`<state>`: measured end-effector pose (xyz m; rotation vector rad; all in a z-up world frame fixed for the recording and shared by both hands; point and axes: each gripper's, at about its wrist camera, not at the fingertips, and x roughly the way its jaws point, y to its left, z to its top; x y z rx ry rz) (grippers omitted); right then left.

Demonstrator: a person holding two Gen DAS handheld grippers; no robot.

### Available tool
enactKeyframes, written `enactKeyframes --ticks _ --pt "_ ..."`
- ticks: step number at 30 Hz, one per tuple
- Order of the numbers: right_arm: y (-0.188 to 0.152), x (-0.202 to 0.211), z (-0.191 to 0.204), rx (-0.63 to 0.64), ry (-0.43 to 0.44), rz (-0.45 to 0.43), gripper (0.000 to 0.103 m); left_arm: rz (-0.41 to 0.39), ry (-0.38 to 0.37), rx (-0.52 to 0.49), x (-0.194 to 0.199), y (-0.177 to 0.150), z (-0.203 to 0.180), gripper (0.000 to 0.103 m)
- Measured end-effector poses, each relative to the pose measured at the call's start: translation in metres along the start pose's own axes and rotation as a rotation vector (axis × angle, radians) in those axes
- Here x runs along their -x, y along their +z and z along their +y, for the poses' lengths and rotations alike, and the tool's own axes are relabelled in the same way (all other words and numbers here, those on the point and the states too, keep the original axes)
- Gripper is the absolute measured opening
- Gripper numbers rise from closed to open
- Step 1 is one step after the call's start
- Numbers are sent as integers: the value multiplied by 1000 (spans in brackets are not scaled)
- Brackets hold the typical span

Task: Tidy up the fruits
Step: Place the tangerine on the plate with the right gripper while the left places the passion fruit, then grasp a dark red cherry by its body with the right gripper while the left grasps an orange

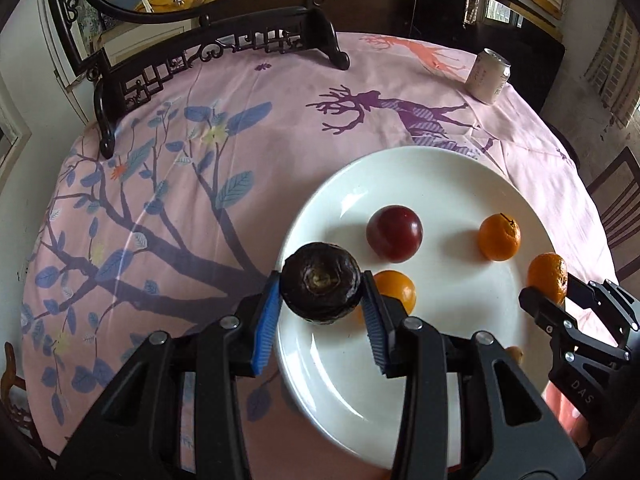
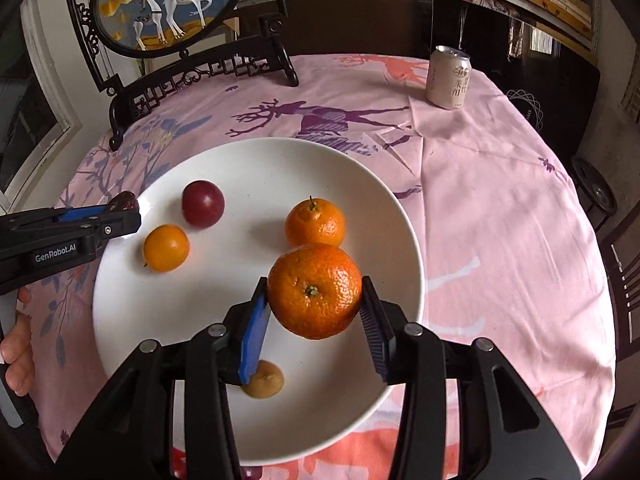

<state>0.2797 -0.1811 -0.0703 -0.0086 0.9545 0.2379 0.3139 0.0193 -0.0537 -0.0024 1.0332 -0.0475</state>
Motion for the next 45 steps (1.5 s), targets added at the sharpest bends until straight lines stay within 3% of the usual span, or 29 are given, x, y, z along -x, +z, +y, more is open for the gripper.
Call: enactKeyframes --ticks 3,4,6,9,11,13,15,18,20,23,27,36,45 --pt "5 -14 -1 1 -6 19 45 12 -6 -3 -9 5 -3 42" --pt "7 -17 0 8 -5 25 45 8 -6 -1 -11 6 -3 54" --pt "10 -20 4 27 -39 29 61 -8 -8 12 -7 8 -3 67" --pt "8 2 7 52 -77 -26 63 -59 -31 -8 21 0 -5 67" --pt "1 28 8 69 -67 -57 64 -103 -48 -19 49 -16 -4 68" --pt "-18 59 8 72 -45 -86 64 -142 -46 -34 77 -42 -4 79" --pt "-46 84 7 68 -42 -101 69 -176 -23 -53 96 -75 -5 84" --pt "-96 110 9 51 -40 -126 77 -181 -30 -31 105 -120 -3 84" --pt "-117 121 10 37 -40 -127 77 -158 -45 8 102 -140 2 84" --pt "-129 139 16 66 -74 -145 77 -137 -64 31 102 -161 5 84" --pt "-146 156 22 113 -124 -196 94 -154 -58 16 114 -187 -1 84" --pt "-178 114 27 117 -134 -96 94 -103 -45 -43 108 -221 -8 84" --pt "-164 74 15 120 -140 -45 94 -58 -32 -33 93 -227 0 84"
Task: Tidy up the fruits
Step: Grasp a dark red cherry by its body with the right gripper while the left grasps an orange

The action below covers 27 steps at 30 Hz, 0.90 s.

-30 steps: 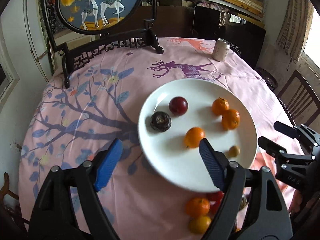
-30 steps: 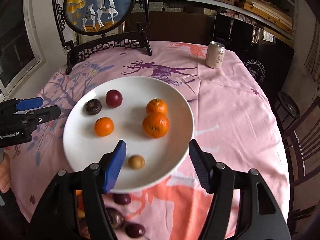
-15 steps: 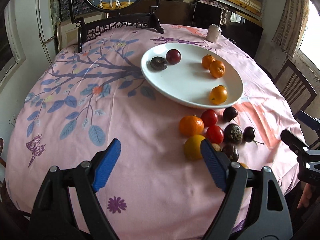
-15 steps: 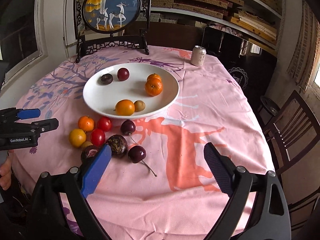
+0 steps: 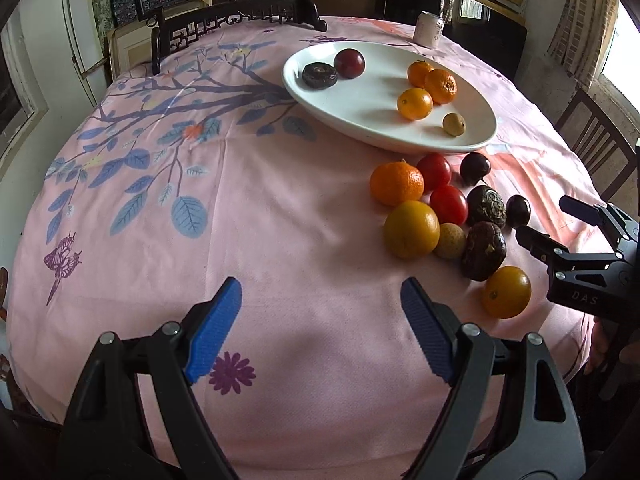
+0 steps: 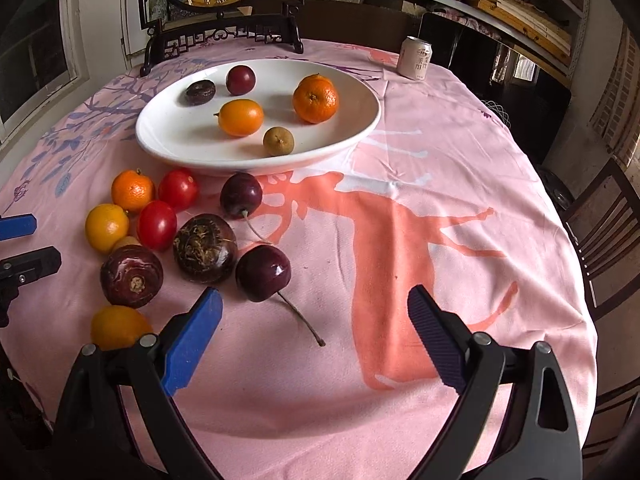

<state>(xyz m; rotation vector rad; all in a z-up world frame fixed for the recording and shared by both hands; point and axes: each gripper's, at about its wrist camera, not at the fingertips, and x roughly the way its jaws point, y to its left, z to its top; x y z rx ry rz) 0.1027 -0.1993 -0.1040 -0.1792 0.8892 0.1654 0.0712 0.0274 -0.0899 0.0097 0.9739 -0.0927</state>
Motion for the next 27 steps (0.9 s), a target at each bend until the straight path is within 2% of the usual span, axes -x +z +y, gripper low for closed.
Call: enactKeyframes --ticks 1,2,3,6,12,17,19,23,27 --pt "0 -3 -1 -1 6 -1 93 4 0 -2 -1 0 0 84" --pt "1 -5 -1 -1 19 -9 85 7 0 -3 -2 0 -1 84" --pt "1 -6 -1 1 39 -12 64 10 0 -4 -3 1 -2 84" --pt "4 -11 0 -12 121 -10 31 17 -5 -9 -6 2 -4 84" --pt "1 13 -5 -35 108 -14 30 1 -12 -31 -7 7 -13 84" --pt "-11 46 -11 -54 96 -59 30 10 -4 -55 -23 16 -25 81" --pt "-15 52 -13 -58 103 -64 30 34 -12 -71 -31 18 -31 72" --pt "-17 57 -18 -81 124 -75 30 28 -4 -98 -40 25 -45 66" --pt "-18 58 -19 -97 132 -71 30 37 -69 -91 -44 38 -51 34"
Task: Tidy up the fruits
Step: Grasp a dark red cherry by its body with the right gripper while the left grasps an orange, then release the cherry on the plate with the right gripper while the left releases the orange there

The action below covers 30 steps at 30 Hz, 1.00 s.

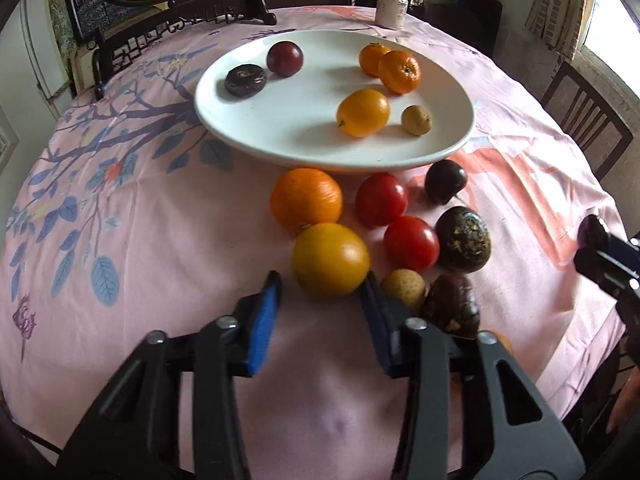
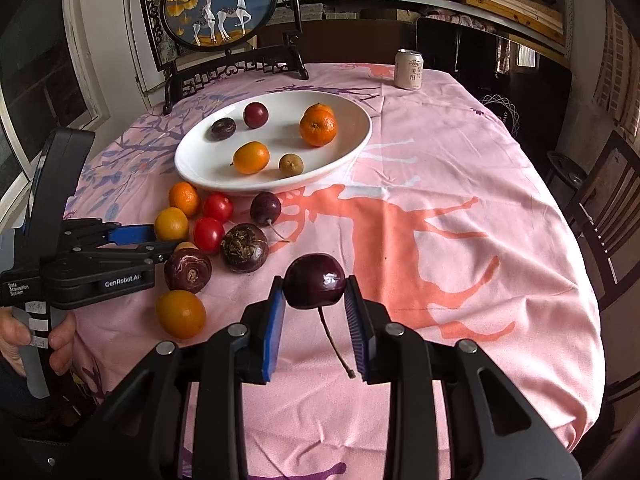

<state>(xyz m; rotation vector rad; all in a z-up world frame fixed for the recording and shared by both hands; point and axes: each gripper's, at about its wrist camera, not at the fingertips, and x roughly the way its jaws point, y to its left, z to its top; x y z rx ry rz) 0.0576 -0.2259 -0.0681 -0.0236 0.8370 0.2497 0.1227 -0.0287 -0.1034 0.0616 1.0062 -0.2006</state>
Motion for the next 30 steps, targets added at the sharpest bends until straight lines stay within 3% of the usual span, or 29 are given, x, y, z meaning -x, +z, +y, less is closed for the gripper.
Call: enactKeyframes --ticks 7,16,24,30 --pt "-1 -6 4 -1 9 15 31 -19 -78 14 -3 2 1 36" --pt "-2 -6 12 12 7 21 30 -39 -65 17 -6 9 0 37" --pt "1 -1 11 1 24 -2 31 -166 -62 26 58 -7 7 37" --pt "16 -8 15 18 40 -2 31 -176 -42 8 73 9 16 37"
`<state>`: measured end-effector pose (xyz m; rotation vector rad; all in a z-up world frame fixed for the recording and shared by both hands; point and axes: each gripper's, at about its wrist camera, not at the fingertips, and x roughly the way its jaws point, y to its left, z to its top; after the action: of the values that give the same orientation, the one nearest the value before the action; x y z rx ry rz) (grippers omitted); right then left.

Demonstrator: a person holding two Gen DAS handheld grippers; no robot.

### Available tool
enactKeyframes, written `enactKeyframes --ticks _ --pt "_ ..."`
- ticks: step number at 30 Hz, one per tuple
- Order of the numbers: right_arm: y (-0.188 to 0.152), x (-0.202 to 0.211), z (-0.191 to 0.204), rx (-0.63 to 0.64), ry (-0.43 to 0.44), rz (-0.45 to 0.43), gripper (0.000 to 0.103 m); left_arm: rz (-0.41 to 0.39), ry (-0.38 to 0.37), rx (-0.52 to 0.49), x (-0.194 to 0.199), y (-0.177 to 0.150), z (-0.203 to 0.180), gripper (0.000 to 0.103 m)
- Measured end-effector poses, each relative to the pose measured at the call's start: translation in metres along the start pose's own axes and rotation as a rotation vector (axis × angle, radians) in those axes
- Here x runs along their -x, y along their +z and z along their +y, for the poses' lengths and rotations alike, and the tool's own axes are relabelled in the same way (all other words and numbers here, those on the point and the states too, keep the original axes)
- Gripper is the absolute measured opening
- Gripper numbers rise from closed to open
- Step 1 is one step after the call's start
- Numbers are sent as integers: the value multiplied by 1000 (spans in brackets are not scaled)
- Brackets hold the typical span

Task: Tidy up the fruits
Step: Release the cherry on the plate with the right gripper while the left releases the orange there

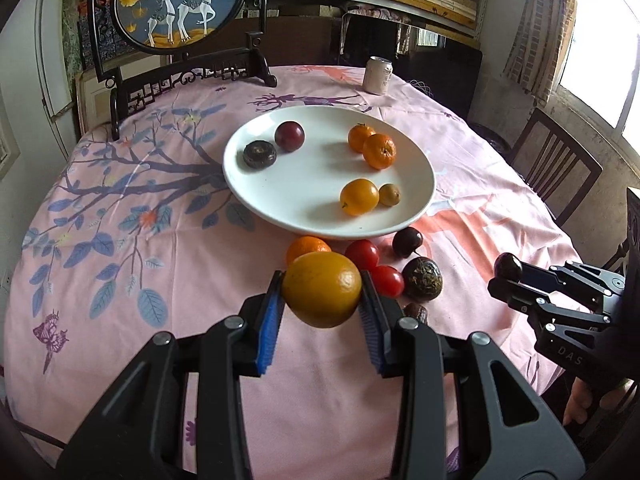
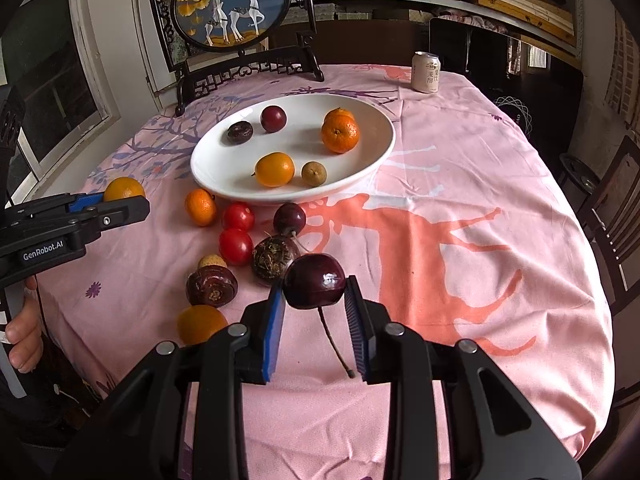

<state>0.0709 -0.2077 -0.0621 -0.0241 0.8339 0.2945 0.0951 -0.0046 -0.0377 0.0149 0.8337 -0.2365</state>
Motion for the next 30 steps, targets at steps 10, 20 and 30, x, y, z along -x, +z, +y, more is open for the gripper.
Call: enactKeyframes --ticks 10,20,30 --pt "113 -64 -5 68 -51 3 30 107 108 15 -89 129 14 37" --pt "126 -128 -35 33 -94 126 30 200 94 21 -158 147 12 37" --pt "128 -105 -21 57 -115 69 57 137 76 25 -123 144 16 60"
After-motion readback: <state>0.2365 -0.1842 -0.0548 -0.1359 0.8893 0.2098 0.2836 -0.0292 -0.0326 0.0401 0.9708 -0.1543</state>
